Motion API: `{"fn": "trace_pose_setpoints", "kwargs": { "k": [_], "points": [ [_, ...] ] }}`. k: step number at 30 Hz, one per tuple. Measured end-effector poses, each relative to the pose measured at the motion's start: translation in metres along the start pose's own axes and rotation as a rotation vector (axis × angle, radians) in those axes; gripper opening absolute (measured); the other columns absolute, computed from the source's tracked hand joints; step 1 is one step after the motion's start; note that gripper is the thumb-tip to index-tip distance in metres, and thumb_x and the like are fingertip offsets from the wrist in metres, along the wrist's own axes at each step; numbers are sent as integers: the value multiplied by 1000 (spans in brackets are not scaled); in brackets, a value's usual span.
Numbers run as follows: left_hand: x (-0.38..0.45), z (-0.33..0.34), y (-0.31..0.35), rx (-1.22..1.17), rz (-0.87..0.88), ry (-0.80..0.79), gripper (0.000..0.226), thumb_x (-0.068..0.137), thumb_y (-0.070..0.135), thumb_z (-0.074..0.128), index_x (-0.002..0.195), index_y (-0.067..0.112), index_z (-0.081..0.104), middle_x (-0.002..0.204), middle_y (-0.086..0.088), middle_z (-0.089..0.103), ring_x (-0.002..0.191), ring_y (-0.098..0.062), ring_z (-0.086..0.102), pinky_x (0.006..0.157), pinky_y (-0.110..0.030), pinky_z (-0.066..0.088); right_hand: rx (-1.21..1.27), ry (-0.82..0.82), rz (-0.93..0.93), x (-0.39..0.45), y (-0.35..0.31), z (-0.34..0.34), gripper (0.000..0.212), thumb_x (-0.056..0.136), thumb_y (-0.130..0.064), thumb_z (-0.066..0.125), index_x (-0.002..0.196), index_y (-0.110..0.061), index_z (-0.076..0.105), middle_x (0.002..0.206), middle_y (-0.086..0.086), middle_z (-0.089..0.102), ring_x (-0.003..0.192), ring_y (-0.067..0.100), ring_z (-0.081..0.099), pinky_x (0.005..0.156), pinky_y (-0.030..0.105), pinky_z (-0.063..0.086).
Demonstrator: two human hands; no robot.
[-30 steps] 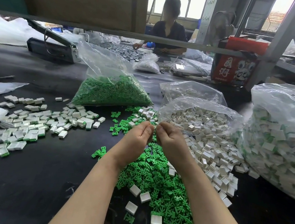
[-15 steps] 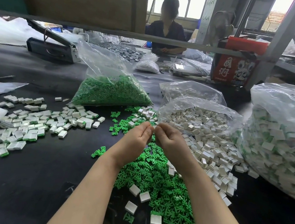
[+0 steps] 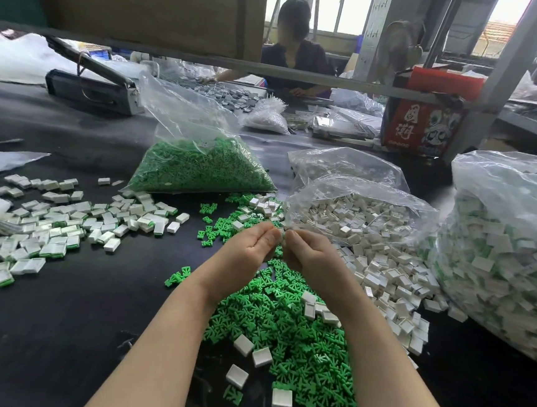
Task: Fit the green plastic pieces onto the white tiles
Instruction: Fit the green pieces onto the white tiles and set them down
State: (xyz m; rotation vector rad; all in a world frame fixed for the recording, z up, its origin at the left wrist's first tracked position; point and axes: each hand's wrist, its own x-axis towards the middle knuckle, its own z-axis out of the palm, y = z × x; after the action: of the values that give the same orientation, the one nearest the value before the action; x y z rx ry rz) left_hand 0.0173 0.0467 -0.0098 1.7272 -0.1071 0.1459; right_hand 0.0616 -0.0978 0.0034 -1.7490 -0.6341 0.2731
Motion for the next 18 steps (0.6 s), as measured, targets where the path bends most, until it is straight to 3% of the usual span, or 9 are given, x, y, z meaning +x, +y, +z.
{"fn": "trace_pose_setpoints", "kwargs": {
  "k": [3,6,8,11,14,18],
  "points": [
    [-2,2,2,-2,30,-17,31,98,35,44,76,41,65,63,20,58,62,8,51,61,-12,42,-50,27,-20,-1,-1,-2,40,103,-15,43,63,-14,45,56,-4,38,49,7,31,51,23,27],
    [-2,4,2,-7,21,20,28,92,45,45,70,35,59,67,11,44,70,-15,39,73,-34,36,-45,44,-20,0,-1,0,42,103,-14,42,61,-14,42,55,-3,36,49,8,29,51,25,26],
    [-2,6,2,-8,13,40,29,95,43,44,71,29,52,67,8,41,71,-18,34,72,-42,33,-48,68,-21,1,1,4,44,103,-13,41,60,-15,41,54,-2,36,50,11,30,53,31,27],
    [-1,7,-1,-5,13,49,33,104,32,40,73,25,49,64,10,41,64,-13,37,66,-37,34,-38,104,-28,2,4,9,44,103,-14,40,59,-16,41,54,-3,37,52,13,30,59,37,26],
    [0,7,-2,-9,5,54,33,105,24,39,75,24,51,61,17,46,58,-1,40,62,-21,39,-36,100,-31,4,5,10,44,103,-15,40,60,-17,41,54,-4,38,54,14,31,61,39,27],
    [1,6,-2,-21,-8,14,29,105,19,37,81,22,52,56,25,53,57,7,47,62,-11,42,-25,54,-33,4,5,10,43,104,-14,40,61,-17,44,50,-11,41,50,8,35,55,32,31]
  ]
}}
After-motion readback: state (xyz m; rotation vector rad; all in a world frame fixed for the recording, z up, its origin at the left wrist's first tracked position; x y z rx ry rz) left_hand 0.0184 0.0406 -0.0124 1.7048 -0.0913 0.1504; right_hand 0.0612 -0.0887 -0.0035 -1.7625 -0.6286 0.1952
